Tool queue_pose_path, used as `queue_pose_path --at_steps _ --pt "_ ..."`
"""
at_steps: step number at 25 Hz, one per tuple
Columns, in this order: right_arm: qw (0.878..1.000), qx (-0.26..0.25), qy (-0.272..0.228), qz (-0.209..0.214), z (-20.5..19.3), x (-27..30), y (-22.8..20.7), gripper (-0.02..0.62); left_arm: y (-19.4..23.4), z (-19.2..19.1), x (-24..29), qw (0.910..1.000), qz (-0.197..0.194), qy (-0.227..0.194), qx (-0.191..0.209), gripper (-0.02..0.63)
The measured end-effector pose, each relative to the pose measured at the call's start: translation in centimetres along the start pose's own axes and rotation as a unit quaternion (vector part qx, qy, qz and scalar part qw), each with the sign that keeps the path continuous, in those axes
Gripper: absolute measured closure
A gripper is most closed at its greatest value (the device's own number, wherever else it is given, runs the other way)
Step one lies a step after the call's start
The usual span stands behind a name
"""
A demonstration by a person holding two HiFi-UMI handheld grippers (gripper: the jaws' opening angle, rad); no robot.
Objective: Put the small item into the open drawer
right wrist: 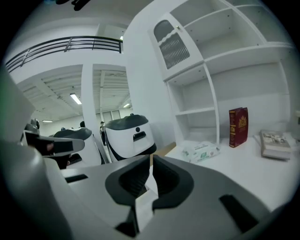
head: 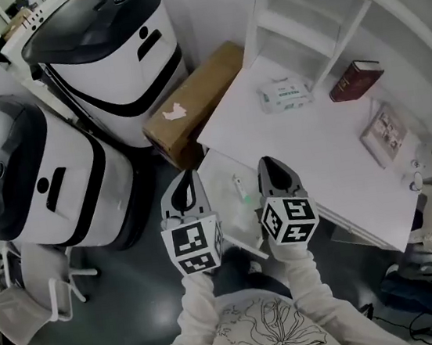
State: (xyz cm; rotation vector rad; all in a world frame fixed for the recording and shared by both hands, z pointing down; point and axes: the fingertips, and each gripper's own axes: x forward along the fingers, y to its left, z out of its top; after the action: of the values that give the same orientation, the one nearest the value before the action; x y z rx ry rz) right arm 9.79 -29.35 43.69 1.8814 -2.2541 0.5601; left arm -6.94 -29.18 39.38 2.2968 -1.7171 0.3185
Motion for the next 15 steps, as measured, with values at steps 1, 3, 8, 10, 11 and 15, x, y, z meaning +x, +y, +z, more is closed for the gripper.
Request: queue_pose_path --at_steps 1,3,8,10,11,15 --pt "1.0 -0.003 -0.01 0.001 0.9 -0.6 0.1 0.575 -0.2 0.6 -0.2 1.0 -0.001 -0.006 0.0 0.598" --pt "0.999 -0.013 -0.03 0.001 2.6 -1.7 0.3 0.575 -0.7 1.7 -0.7 0.9998 -0.003 -0.018 0.002 0.598" --pt "0.997 -0.033 -0.069 0.001 6.0 -3.7 0.6 0.575 -1.8 4.1 -2.0 0.9989 -0.009 -0.046 0.008 0.598" --pt "0.996 -0.039 -0.079 0.001 6.9 -4.3 0.7 0.575 -2.2 5.0 -2.5 0.9983 -0.011 -0.057 0.011 0.598" --pt "0.996 -0.041 -0.084 0.001 7.3 -4.6 0.7 0.575 -2.4 5.4 -2.8 0.998 -0.011 -0.062 0.012 0.598" --pt "0.994 -0.046 -0.098 0.002 8.5 -5.5 0.9 0.575 -2.7 6.6 -3.7 0.997 -0.01 -0.075 0.016 0.598"
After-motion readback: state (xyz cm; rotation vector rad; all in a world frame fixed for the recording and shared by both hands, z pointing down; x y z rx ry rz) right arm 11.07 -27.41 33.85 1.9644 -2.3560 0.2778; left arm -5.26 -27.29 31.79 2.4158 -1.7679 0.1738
